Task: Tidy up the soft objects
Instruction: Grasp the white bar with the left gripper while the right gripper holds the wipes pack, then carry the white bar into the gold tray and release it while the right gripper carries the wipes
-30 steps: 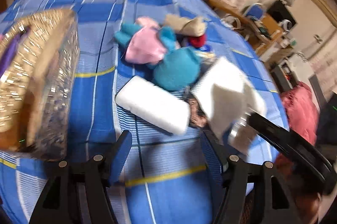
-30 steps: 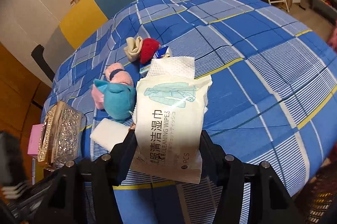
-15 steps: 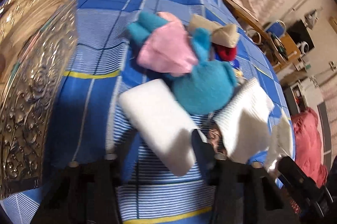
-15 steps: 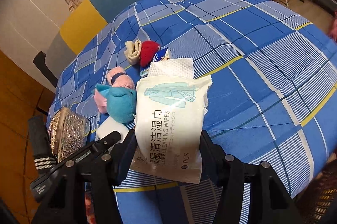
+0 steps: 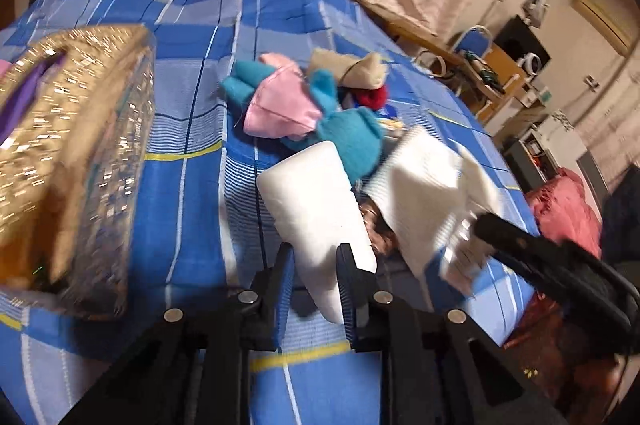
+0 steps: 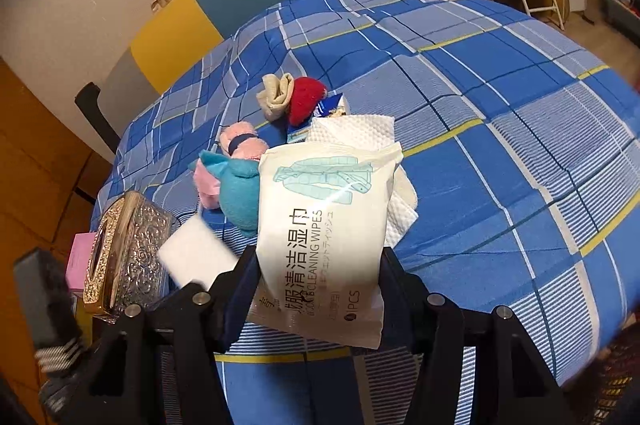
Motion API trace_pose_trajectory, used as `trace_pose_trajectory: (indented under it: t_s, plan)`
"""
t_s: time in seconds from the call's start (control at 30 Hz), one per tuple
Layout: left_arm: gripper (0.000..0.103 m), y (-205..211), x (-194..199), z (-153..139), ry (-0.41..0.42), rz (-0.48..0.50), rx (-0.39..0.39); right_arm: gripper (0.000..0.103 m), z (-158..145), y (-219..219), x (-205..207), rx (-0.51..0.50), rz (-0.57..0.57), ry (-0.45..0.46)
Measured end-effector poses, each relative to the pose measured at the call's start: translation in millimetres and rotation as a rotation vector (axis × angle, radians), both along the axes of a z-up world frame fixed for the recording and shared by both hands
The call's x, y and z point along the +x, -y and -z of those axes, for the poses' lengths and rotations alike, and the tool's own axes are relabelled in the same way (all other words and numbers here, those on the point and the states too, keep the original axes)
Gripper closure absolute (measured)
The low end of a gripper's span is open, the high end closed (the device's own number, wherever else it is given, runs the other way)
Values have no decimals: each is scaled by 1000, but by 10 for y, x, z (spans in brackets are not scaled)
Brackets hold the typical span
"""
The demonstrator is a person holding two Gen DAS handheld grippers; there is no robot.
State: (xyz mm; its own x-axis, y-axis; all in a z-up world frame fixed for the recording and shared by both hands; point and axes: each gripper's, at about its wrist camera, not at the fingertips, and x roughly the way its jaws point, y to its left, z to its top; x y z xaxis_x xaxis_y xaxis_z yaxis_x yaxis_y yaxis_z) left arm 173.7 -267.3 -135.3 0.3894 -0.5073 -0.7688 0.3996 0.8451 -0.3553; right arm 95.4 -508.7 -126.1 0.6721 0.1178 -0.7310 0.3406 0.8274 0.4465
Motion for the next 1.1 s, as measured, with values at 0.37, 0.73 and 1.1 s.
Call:
trace_pose_trajectory:
  t_s: [0.37,0.73,1.1]
  plan:
    - [83,-713,-334,-543,54,41,-99,43,-55,-123,-4,-21,-45,51]
    - [83,-2176,-271,-835,59,-106,-119,43,-90,-401,-46,-53,-53,62]
    - [83,-3640,197,-647,-29,-289,-36,43,-535,-832,-189,-85,-88,128]
